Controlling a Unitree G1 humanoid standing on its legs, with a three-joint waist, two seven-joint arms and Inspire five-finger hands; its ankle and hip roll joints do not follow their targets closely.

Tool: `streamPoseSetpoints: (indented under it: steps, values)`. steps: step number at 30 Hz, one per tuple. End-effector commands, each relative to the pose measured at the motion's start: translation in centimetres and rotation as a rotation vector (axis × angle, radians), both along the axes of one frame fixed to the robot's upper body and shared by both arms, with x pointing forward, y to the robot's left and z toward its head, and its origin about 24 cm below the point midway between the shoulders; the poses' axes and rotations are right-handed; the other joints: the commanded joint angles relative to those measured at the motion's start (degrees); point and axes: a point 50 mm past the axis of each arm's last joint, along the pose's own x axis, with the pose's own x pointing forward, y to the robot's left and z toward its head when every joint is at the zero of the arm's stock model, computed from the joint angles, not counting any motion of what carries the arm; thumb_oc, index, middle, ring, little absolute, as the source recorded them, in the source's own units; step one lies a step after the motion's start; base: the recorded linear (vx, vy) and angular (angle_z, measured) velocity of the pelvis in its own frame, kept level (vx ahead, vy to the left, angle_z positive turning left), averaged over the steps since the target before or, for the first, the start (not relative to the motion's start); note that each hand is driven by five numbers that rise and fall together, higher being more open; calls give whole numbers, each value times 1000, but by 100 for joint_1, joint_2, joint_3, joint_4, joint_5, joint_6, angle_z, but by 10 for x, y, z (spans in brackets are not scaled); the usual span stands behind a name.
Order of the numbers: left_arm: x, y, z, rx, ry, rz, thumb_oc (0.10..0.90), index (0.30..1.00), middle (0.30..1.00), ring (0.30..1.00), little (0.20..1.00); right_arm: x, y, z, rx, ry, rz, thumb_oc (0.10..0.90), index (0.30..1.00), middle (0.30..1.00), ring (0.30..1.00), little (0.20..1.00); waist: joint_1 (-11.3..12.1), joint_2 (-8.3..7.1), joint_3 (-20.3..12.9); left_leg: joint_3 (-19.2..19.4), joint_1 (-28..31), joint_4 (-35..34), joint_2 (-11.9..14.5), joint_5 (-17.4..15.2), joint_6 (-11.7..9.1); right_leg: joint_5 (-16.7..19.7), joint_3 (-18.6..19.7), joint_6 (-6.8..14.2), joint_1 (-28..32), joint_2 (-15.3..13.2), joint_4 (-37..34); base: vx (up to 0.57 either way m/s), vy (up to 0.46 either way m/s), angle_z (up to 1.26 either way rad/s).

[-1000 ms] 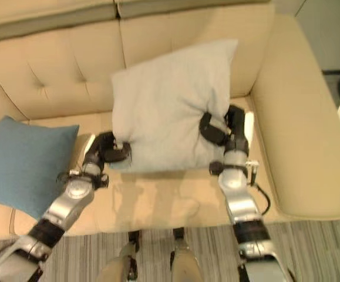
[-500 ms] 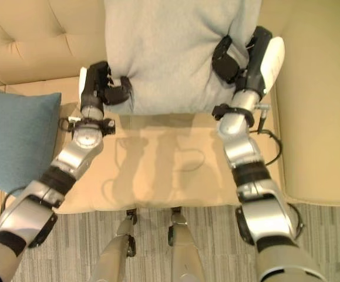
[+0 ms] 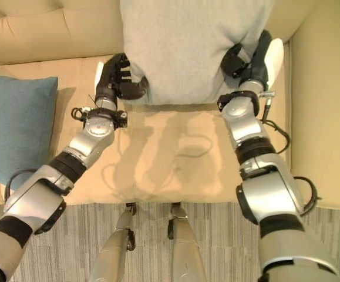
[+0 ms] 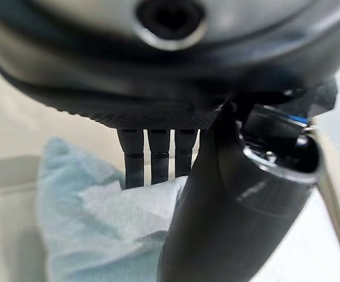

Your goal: Pick up all the scattered cushions and arrange them neatly on the sofa.

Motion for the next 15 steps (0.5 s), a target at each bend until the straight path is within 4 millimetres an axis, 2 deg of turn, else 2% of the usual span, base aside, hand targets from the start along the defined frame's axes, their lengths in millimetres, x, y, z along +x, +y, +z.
streamPoseSetpoints:
  steps: [1, 4, 5, 6, 8, 10, 15]
  values:
    - [-34, -49, 89, -121, -396, -286, 800, 900, 900, 900, 900, -15, 25, 81, -130, -291, 123, 800, 900, 900, 900, 900, 11, -289, -167, 246, 694, -85, -16, -1019, -344, 234, 155, 330, 323, 128, -1099, -3, -4, 5]
    - [-36, -47, 65, -142, -339, -309, 800, 900, 900, 900, 900, -15, 10, 64, -146, -240, 100, 800, 900, 900, 900, 900, 25, -270, -147, 243, 736, -85, -12, -1004, -358, 196, 132, 313, 343, 122, -1041, -5, -6, 8]
    - [-36, -47, 64, -142, -338, -309, 800, 900, 900, 900, 900, -15, 10, 63, -145, -239, 100, 800, 900, 900, 900, 900, 27, -272, -153, 242, 737, -85, -12, -1005, -358, 194, 132, 313, 344, 121, -1040, -6, -2, 9]
    - [-38, -44, 48, -190, -291, -315, 800, 900, 900, 900, 900, -17, 1, 49, -144, -209, 85, 800, 900, 900, 900, 900, 35, -252, -137, 241, 765, -85, -13, -1005, -357, 153, 111, 305, 356, 109, -984, -6, 5, 7]
    - [-41, -37, 32, -248, -245, -319, 800, 900, 900, 900, 900, -20, -11, 33, -138, -175, 59, 800, 900, 900, 900, 900, 54, -211, -100, 235, 798, -85, -15, -1011, -357, 101, 94, 296, 354, 89, -897, -7, 3, 3]
    - [-45, -27, 16, -251, -220, -323, 800, 900, 900, 900, 900, -25, -26, 21, -145, -150, 22, 800, 900, 900, 900, 900, 85, -186, -85, 225, 817, -85, -22, -1005, -360, 51, 62, 280, 347, 62, -818, 0, 0, 0]
    - [-54, 17, -12, -259, -186, -248, 800, 900, 900, 900, 900, -47, -65, -5, -131, -123, -61, 800, 900, 900, 900, 900, 149, -139, -100, 230, 877, -85, -41, -1010, -362, 5, 36, 271, 407, 27, -771, -16, -4, 16]
